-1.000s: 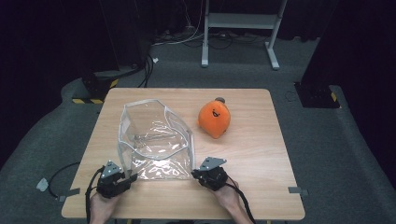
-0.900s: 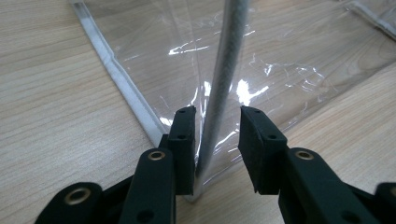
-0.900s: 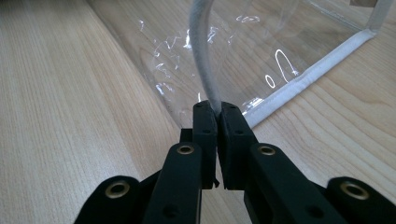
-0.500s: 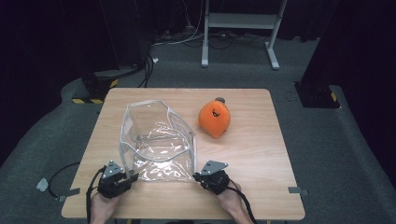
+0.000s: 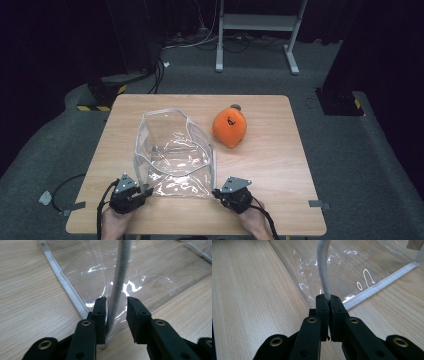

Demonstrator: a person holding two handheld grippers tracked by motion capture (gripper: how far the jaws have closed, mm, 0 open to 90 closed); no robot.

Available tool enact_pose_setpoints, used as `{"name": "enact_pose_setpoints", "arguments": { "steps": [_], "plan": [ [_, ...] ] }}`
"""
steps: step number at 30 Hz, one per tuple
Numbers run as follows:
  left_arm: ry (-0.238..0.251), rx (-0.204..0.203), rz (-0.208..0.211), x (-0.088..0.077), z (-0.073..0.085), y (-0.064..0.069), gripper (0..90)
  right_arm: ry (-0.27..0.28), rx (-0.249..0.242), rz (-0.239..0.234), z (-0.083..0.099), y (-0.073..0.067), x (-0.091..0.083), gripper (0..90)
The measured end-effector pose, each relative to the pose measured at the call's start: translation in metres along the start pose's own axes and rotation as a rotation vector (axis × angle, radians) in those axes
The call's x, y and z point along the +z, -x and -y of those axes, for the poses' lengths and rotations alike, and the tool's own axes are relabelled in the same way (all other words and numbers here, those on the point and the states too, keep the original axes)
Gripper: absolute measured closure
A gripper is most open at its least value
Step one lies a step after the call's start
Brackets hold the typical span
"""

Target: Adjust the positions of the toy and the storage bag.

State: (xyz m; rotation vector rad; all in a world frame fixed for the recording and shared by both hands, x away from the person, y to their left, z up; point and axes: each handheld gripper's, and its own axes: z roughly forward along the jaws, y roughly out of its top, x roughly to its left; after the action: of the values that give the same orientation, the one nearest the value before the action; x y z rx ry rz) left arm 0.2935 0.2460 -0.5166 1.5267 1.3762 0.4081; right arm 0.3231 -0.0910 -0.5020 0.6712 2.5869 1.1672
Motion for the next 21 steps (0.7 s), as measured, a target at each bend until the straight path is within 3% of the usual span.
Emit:
{"name": "enact_pose_setpoints", "arguments": {
  "steps": [1, 3, 9, 11, 12, 13, 21],
  "plan": [
    [-0.019, 0.021, 0.006, 0.0, 0.0, 0.001, 68.7, 0.001, -0.003, 0.001, 0.001, 0.001, -0.001, 87.1],
    [-0.021, 0.026, 0.008, 0.001, 0.0, 0.003, 68.7, 0.006, 0.0, 0.007, 0.003, 0.0, -0.003, 87.1],
    [-0.008, 0.012, 0.018, 0.004, 0.001, 0.008, 68.6, 0.011, 0.005, 0.013, 0.008, 0.002, -0.007, 87.0],
    [-0.02, 0.028, 0.019, 0.005, 0.001, 0.009, 68.6, 0.015, 0.009, 0.014, 0.01, 0.003, -0.009, 86.9],
    [-0.003, 0.012, 0.02, 0.006, 0.001, 0.011, 68.6, 0.015, 0.014, 0.014, 0.011, 0.003, -0.01, 86.9],
    [-0.02, 0.03, 0.024, 0.006, 0.001, 0.01, 68.6, 0.014, 0.014, 0.014, 0.011, 0.003, -0.011, 86.8],
    [-0.023, 0.038, 0.037, 0.009, 0.002, 0.017, 68.6, 0.016, 0.026, 0.023, 0.017, 0.004, -0.017, 86.8]
  ]
}}
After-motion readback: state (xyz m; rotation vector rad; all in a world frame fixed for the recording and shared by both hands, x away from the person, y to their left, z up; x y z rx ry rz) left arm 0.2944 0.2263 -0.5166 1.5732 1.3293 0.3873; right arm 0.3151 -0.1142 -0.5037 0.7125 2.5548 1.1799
